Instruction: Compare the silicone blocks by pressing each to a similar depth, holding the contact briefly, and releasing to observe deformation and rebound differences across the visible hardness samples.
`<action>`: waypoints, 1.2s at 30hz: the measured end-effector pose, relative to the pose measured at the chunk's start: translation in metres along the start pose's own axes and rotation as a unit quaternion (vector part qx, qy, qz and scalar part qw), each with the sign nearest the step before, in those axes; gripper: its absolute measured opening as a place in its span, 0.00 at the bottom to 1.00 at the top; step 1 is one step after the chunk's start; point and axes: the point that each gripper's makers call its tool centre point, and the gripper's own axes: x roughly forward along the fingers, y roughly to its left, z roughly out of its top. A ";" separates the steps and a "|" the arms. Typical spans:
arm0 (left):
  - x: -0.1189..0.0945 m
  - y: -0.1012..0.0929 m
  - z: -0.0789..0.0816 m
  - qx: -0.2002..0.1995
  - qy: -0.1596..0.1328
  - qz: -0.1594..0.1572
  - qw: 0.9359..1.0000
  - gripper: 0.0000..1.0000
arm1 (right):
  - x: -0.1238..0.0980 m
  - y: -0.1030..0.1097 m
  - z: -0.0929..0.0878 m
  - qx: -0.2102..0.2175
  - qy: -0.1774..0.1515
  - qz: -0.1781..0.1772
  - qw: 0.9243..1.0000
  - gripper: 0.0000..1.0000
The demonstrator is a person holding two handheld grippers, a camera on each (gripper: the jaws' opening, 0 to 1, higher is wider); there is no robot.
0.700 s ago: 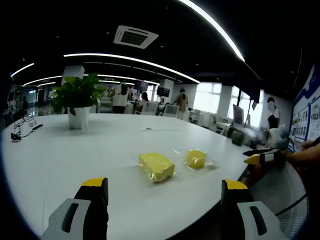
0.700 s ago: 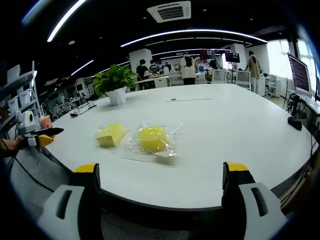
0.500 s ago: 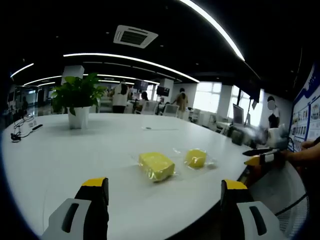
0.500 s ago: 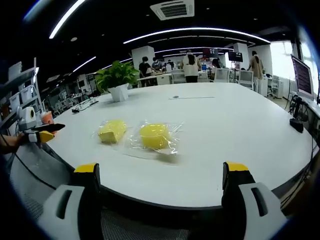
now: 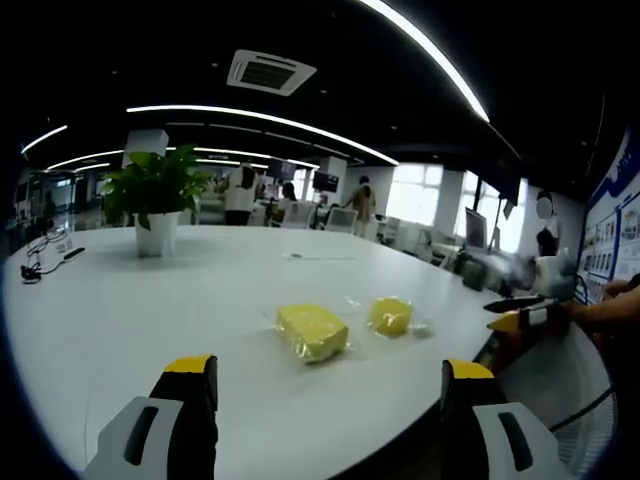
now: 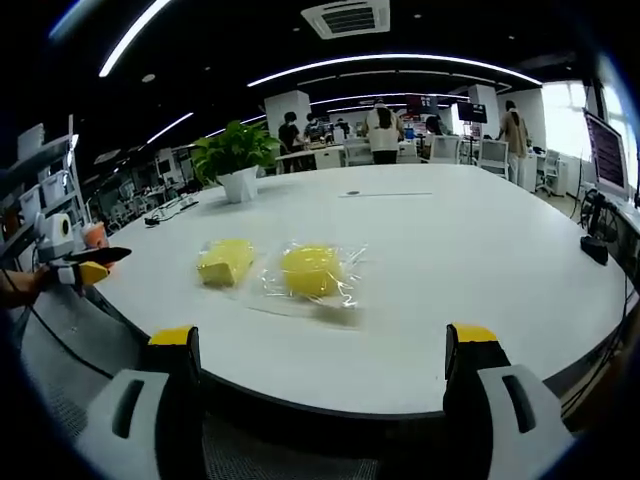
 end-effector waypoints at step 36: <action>-0.001 -0.005 0.003 -0.001 0.001 -0.001 1.000 0.93 | 0.000 0.000 -0.002 0.002 0.004 -0.002 1.000 0.96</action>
